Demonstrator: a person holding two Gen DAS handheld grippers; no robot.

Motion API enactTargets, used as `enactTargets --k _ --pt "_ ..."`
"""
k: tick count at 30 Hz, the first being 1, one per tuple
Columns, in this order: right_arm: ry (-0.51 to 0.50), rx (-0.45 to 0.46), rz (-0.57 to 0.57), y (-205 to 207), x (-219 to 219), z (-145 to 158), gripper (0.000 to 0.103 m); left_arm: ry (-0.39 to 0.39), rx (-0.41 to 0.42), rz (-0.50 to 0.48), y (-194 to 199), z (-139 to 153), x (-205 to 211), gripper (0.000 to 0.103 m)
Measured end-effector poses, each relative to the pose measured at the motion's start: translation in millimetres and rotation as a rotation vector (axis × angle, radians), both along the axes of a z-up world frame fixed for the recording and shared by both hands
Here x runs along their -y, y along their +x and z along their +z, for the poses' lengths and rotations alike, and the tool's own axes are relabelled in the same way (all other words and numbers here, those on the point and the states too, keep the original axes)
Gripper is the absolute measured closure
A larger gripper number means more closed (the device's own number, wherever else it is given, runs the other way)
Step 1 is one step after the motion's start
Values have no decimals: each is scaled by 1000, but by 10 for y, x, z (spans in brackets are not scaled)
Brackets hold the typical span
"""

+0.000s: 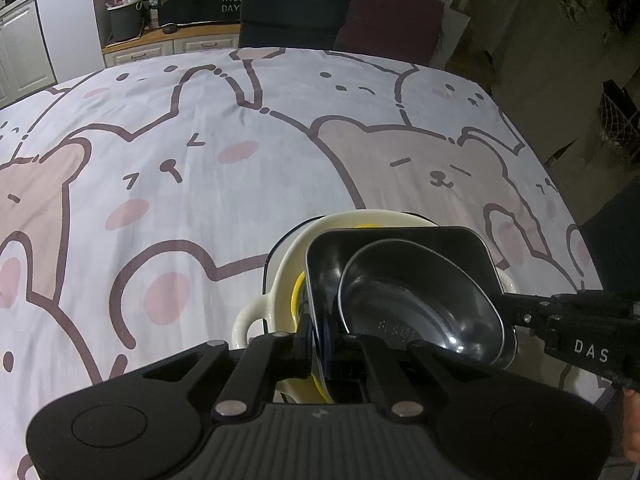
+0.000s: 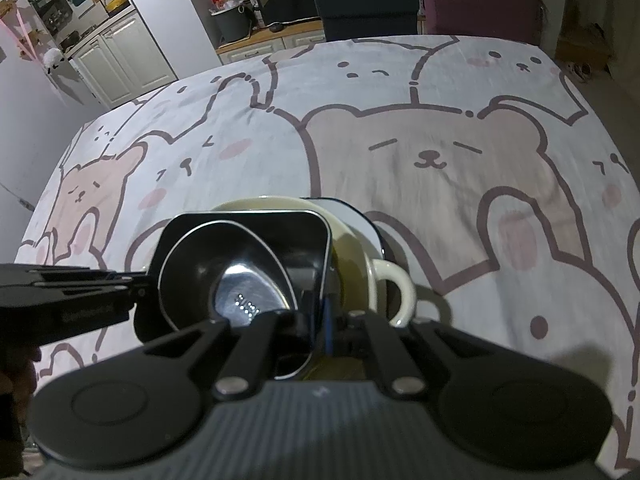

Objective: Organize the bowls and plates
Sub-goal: 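Lower the tray with both grippers into the lemon bowl, then open both grippers to release the tray rim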

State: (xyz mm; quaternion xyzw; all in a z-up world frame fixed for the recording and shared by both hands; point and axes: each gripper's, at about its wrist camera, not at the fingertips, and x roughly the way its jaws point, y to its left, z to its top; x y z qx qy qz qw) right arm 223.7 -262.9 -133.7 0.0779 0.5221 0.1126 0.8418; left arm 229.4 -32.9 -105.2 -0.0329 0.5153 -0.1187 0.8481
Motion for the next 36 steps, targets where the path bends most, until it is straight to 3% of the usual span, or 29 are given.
enactTargets --k 36 --pt "21 6 -22 -23 66 65 94 -46 10 -11 -37 88 -135 95"
